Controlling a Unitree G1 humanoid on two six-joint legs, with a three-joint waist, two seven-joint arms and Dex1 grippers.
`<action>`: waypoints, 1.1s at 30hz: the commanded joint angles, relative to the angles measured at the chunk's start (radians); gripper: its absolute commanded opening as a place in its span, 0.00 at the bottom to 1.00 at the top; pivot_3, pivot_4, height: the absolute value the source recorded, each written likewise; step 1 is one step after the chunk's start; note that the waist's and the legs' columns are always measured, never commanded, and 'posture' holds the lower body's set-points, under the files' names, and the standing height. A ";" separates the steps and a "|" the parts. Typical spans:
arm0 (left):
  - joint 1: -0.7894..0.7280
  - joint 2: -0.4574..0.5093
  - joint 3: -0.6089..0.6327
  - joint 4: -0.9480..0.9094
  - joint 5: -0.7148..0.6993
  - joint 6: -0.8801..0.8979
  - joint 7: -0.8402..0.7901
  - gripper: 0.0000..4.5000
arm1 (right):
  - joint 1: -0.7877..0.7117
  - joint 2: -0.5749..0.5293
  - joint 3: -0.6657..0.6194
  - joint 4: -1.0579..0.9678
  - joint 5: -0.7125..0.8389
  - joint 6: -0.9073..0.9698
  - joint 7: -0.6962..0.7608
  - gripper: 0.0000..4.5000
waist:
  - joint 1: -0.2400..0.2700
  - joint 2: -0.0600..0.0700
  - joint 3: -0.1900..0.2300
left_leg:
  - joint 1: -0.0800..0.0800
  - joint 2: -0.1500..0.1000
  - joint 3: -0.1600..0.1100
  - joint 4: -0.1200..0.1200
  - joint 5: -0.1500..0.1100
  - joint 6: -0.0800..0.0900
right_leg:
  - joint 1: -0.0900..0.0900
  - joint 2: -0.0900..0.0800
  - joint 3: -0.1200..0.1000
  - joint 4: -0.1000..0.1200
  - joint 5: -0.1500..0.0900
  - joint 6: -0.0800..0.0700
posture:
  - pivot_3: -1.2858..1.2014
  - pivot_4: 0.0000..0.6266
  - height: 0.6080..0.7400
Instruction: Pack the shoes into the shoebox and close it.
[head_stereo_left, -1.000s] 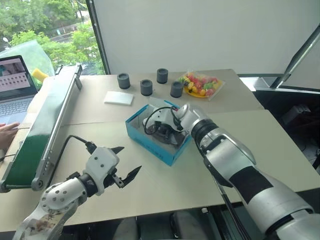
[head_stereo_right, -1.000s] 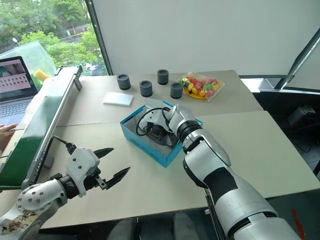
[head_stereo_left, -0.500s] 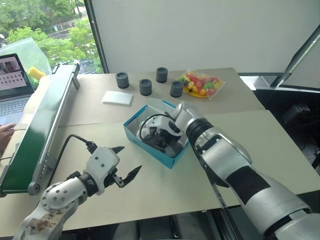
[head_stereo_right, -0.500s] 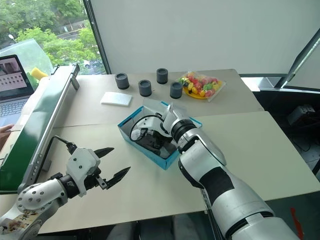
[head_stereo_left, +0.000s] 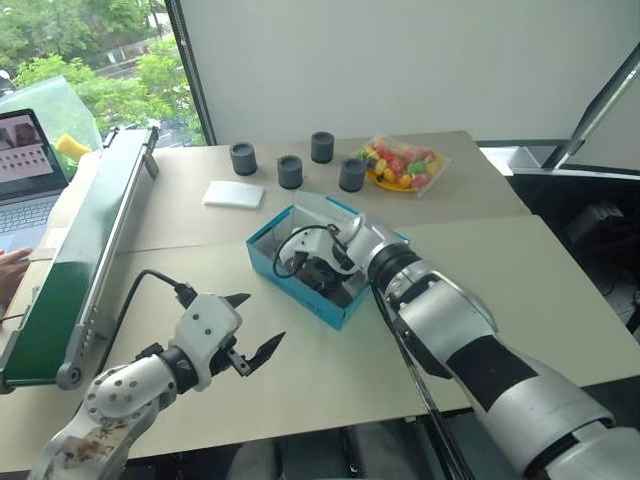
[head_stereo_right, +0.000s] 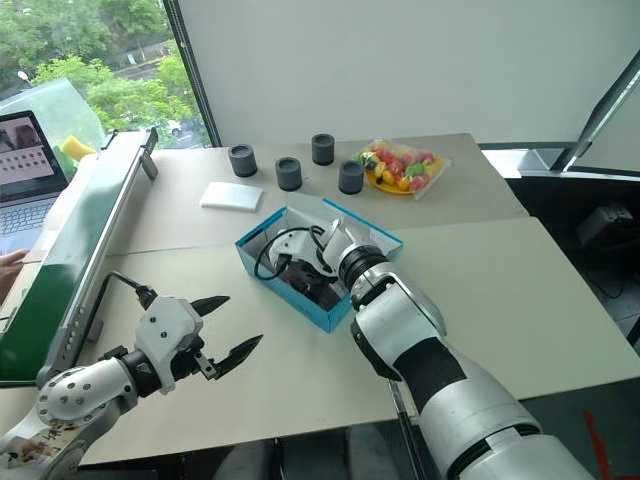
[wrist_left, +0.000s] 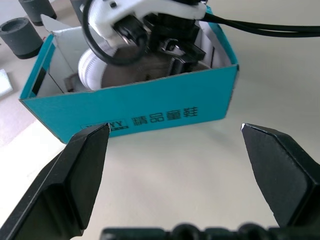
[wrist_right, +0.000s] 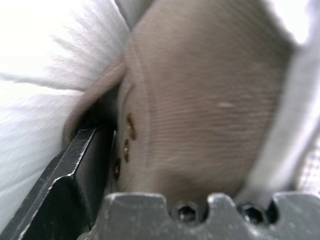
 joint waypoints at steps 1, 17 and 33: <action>-0.023 -0.002 -0.001 0.000 0.004 -0.005 -0.002 1.00 | -0.090 -0.018 -0.075 -0.030 0.064 0.018 0.034 0.96 | 0.000 0.000 0.000 | -0.006 0.000 0.000 0.000 0.000 0.000 | -0.008 0.001 0.000 0.002 0.002 -0.004 | 0.52 0.24 0.93; -0.067 0.013 0.006 0.036 -0.003 -0.004 -0.037 1.00 | -0.146 -0.076 -0.268 -0.096 0.232 0.186 0.020 0.96 | 0.005 0.001 0.000 | -0.036 -0.001 -0.005 0.001 0.000 0.000 | -0.032 -0.005 0.000 0.000 0.009 0.002 | 0.52 0.24 0.93; -0.065 0.023 0.043 0.014 -0.014 0.019 -0.036 1.00 | 0.041 -0.116 -0.365 -0.491 0.407 0.374 -0.113 0.40 | 0.006 0.000 0.000 | -0.034 -0.001 -0.001 0.004 0.000 0.000 | -0.029 -0.004 0.000 0.001 0.009 0.001 | 0.52 0.24 0.93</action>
